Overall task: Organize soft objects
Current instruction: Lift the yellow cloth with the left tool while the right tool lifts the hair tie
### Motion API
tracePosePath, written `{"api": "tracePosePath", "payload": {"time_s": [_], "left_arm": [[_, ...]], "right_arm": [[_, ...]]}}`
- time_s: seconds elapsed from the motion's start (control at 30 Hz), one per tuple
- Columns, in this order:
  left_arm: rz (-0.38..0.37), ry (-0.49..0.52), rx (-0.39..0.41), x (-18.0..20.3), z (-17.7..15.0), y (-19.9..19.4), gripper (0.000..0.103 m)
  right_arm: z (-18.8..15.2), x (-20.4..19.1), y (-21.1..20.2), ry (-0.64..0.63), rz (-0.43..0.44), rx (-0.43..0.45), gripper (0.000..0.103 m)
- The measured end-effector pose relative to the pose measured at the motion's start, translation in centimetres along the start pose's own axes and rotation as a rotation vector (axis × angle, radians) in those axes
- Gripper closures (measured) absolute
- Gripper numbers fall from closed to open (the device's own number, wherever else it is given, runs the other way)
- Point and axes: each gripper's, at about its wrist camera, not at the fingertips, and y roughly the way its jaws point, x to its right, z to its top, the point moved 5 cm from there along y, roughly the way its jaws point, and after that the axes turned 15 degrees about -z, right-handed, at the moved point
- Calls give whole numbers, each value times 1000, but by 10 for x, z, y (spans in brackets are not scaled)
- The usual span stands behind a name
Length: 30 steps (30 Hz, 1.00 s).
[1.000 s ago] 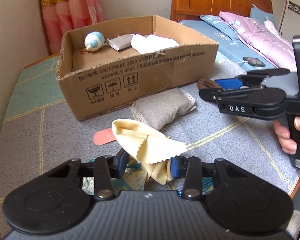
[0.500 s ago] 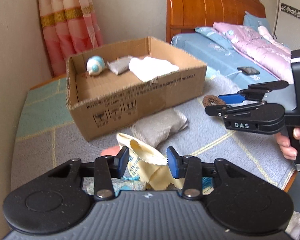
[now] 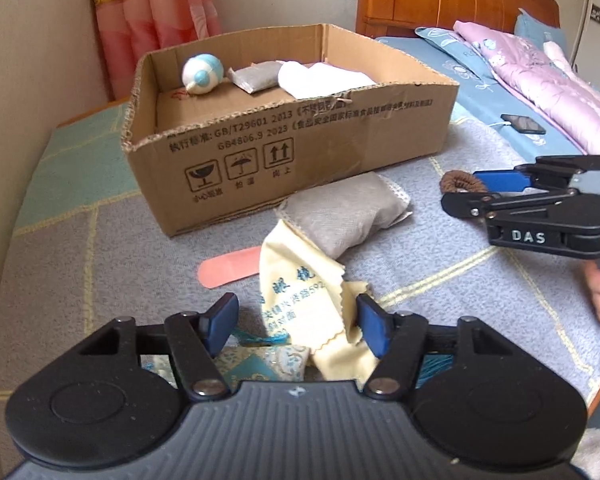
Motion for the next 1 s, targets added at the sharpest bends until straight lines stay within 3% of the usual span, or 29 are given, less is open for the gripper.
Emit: {"api": "tracePosePath", "payload": {"time_s": [0.17,0.27,0.33,0.53,0.67,0.77,0.83,1.0], "left_arm": [[-21,22,-2,11,2,4,52],[-10,14,6,11,3,3,62],[-17,-2,16,11,2,1,74],[-5,1,25,10,1,2,70],[-10,-6,21,12,2,3,74],[-29,-12,21,13,2,1,82],[-39,-6,24,14,3,-3,84],[-41,24,43,17,9,-18,84]], "right_arm": [[0,2,2,8,-1,5,49],[0,3,3,13,-3,8,44],[-1,3,3,16,2,10,40],[-1,1,5,19,19,20,37],[0,-2,6,14,28,31,37],[1,-4,5,6,25,33,43],[2,-5,3,-1,19,31,55],[3,-4,-3,-4,13,31,61]]}}
